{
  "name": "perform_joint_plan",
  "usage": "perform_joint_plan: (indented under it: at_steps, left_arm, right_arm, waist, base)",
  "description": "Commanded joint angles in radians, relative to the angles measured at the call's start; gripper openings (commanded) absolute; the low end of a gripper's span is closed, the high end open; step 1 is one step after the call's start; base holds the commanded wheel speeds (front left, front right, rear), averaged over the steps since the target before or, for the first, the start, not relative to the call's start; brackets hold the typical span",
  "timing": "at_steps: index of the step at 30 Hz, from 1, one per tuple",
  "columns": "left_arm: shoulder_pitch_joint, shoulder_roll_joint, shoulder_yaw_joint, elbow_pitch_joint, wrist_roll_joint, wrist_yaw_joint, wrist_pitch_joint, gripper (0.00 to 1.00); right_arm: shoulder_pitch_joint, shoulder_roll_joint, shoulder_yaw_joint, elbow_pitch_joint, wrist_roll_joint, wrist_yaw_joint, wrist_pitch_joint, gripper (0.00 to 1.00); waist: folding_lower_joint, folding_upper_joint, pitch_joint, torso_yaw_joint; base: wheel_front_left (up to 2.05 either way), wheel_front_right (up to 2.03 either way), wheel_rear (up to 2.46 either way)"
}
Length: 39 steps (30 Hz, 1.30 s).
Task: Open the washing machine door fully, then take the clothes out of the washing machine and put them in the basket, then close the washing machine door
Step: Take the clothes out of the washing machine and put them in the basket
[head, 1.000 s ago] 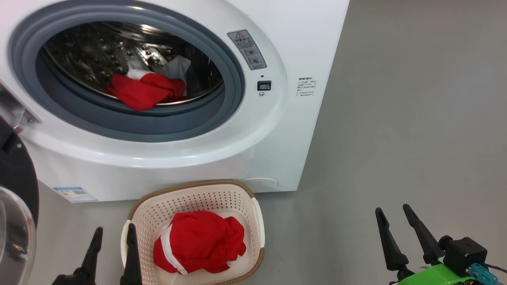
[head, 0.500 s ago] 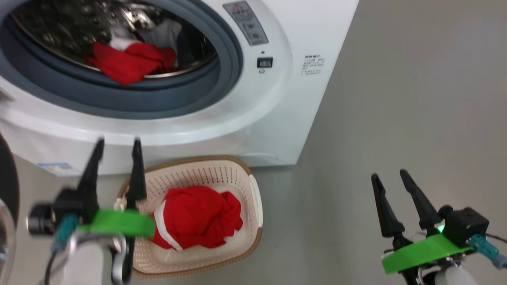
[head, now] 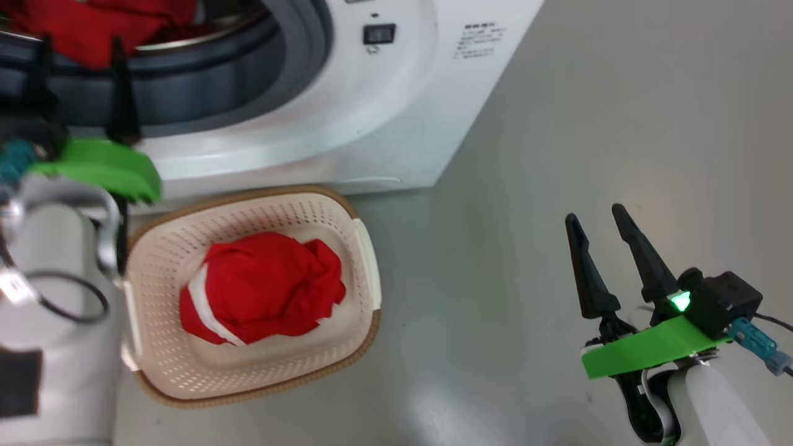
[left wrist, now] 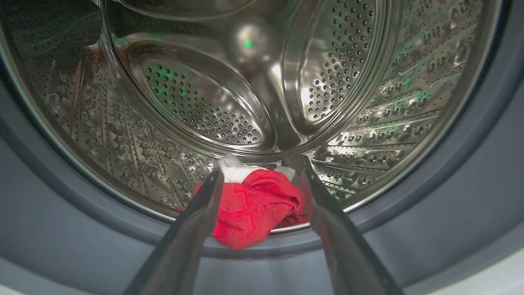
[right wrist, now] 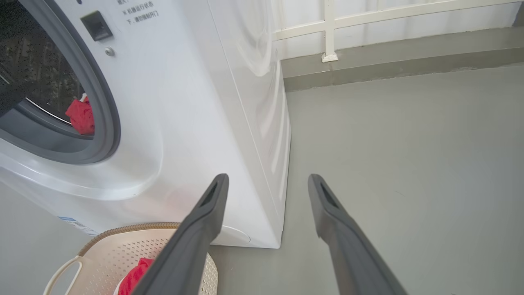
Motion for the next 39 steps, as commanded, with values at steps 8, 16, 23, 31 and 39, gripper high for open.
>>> perform_joint_plan:
  at_steps: [8, 16, 23, 31, 39]
  left_arm:
    - [-0.245, 0.119, 0.005, 0.211, 0.042, 0.050, -0.005, 1.00]
    - [-0.388, 0.175, -0.002, 0.335, 0.056, 0.117, -0.005, 1.00]
    - [-0.437, 0.207, 0.011, 0.469, 0.038, 0.155, -0.005, 1.00]
    - [-0.456, 0.222, 0.001, 0.590, 0.029, 0.144, 0.058, 1.00]
    - [-0.464, 0.219, -0.016, 0.612, 0.023, 0.142, 0.082, 0.33]
  right_arm:
    - [-0.051, 0.005, 0.054, -0.032, 0.018, 0.007, -0.006, 1.00]
    - [-0.071, 0.006, 0.085, -0.041, 0.045, 0.007, -0.006, 1.00]
    - [-0.075, 0.006, 0.099, -0.046, 0.053, 0.007, -0.006, 1.00]
    - [-0.077, 0.006, 0.098, -0.049, 0.057, 0.007, -0.006, 1.00]
    - [-0.084, 0.006, 0.100, -0.052, 0.060, 0.007, -0.006, 1.00]
  waist:
    - [0.0000, -0.0001, 0.136, -0.105]
    - [0.0000, -0.0001, 0.176, -0.135]
    - [0.0000, -0.0001, 0.186, -0.153]
    - [0.0000, -0.0001, 0.185, -0.154]
    - [0.0000, -0.0001, 0.180, -0.150]
  base:
    - [0.00, 0.00, 0.00]
    - [0.00, 0.00, 0.00]
    - [0.00, 0.00, 0.00]
    - [0.00, 0.00, 0.00]
    - [0.00, 0.00, 0.00]
